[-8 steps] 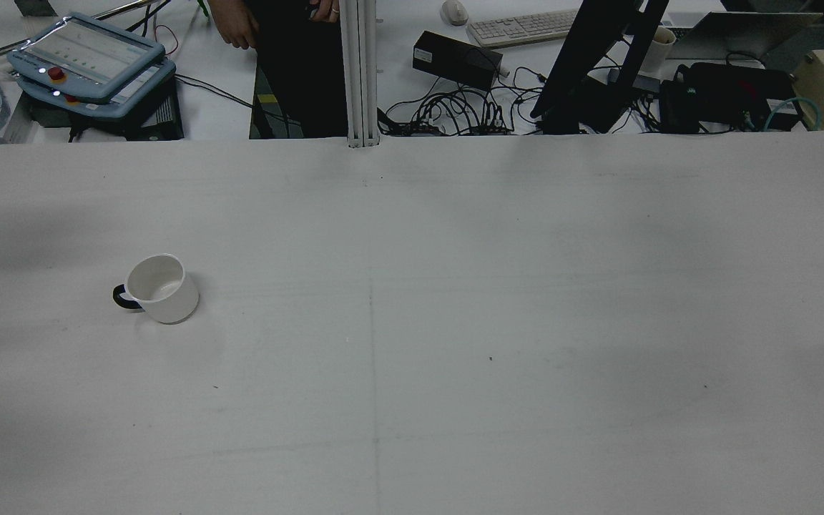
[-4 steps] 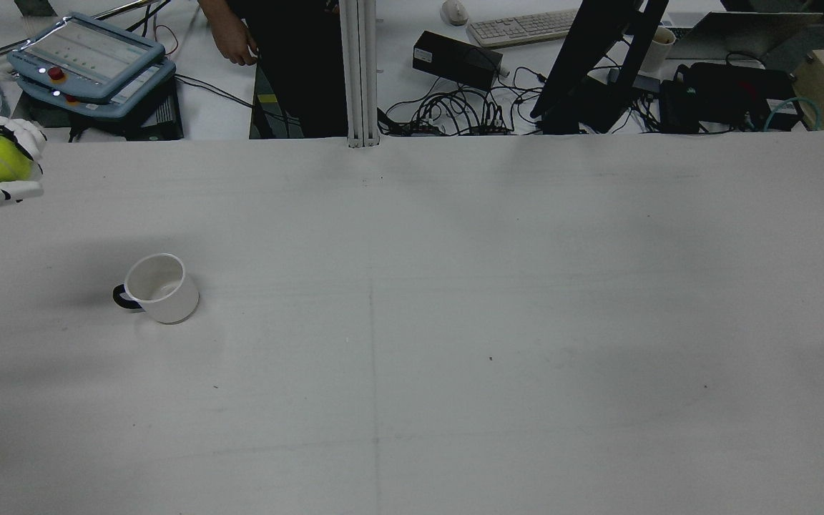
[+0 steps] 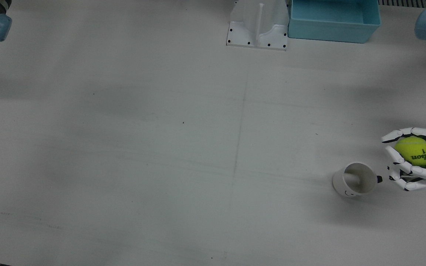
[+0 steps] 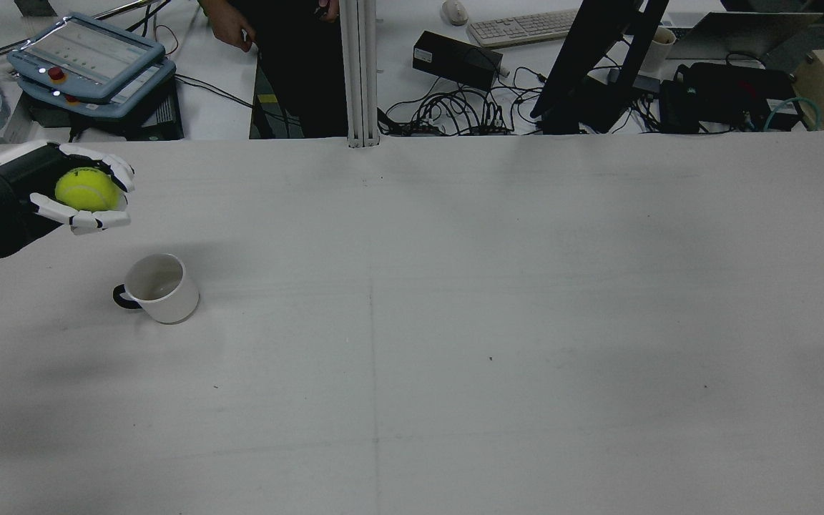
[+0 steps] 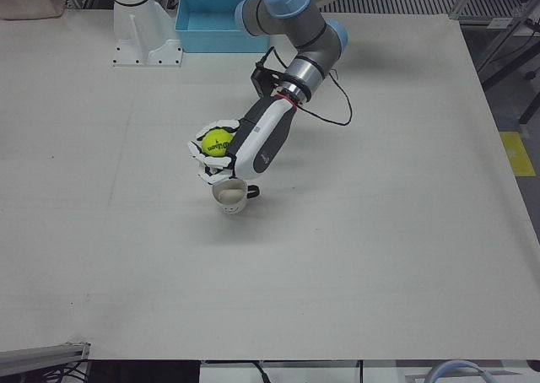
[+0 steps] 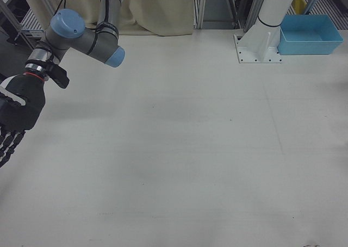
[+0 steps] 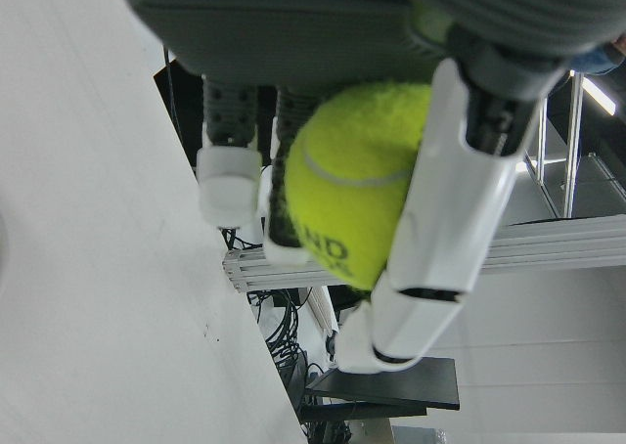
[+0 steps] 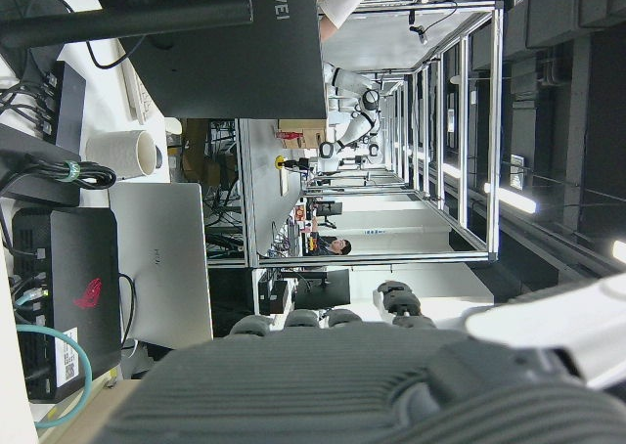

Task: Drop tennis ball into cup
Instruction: 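Move the left hand with the ball above the white mug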

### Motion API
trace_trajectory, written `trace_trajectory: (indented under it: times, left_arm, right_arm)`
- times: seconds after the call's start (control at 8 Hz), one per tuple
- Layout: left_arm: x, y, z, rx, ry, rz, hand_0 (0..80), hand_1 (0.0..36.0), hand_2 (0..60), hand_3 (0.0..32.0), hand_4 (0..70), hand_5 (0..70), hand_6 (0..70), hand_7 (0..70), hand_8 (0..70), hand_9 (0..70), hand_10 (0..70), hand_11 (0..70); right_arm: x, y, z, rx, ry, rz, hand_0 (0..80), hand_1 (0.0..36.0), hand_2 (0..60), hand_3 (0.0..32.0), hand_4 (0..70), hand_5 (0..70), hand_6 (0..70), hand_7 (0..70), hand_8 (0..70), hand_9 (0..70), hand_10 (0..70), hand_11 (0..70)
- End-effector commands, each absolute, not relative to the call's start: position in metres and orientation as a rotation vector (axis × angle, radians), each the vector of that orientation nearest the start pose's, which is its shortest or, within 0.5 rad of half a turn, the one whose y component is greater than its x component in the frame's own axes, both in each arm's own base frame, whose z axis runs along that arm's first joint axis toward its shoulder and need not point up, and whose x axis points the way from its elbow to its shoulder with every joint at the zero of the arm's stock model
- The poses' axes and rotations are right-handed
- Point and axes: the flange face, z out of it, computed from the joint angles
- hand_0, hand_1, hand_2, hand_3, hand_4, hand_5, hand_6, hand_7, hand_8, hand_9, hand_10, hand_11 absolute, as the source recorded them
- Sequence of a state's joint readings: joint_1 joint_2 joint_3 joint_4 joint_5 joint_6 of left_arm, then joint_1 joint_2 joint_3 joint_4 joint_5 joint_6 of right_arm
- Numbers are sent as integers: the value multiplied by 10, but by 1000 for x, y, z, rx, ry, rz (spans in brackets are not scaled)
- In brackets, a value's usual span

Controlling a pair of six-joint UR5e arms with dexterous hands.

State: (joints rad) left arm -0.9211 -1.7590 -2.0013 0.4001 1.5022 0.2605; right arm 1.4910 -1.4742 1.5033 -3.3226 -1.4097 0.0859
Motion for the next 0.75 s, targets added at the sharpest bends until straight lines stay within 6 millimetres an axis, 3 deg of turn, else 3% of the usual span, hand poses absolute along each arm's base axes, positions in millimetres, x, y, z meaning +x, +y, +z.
trace_trajectory:
  times: [0.0, 0.25, 0.38, 0.5, 0.62]
  left_arm:
    - [219, -505, 449, -362, 2071, -1564, 800, 360, 600, 0, 657, 249, 377, 700, 649, 700, 700, 700]
    - [218, -506, 449, -375, 2108, -1540, 800, 360, 600, 0, 636, 244, 365, 700, 621, 700, 700, 700]
    - [220, -506, 445, -391, 2135, -1511, 764, 360, 600, 0, 554, 217, 320, 700, 540, 700, 700, 700]
    - [222, -507, 442, -394, 2150, -1493, 762, 360, 396, 0, 304, 142, 163, 454, 246, 396, 321, 484]
    - [222, -507, 443, -392, 2151, -1489, 639, 359, 344, 0, 135, 101, 67, 129, 66, 113, 73, 138]
  right_arm:
    - [108, -525, 688, -22, 1980, -2296, 0, 0, 0, 0, 0, 0, 0, 0, 0, 0, 0, 0]
    - [108, -525, 688, -22, 1980, -2296, 0, 0, 0, 0, 0, 0, 0, 0, 0, 0, 0, 0]
    - [108, -525, 688, -22, 1980, -2296, 0, 0, 0, 0, 0, 0, 0, 0, 0, 0, 0, 0]
    - [108, -525, 688, -22, 1980, -2296, 0, 0, 0, 0, 0, 0, 0, 0, 0, 0, 0, 0]
    - [108, -525, 688, -22, 1980, -2296, 0, 0, 0, 0, 0, 0, 0, 0, 0, 0, 0, 0]
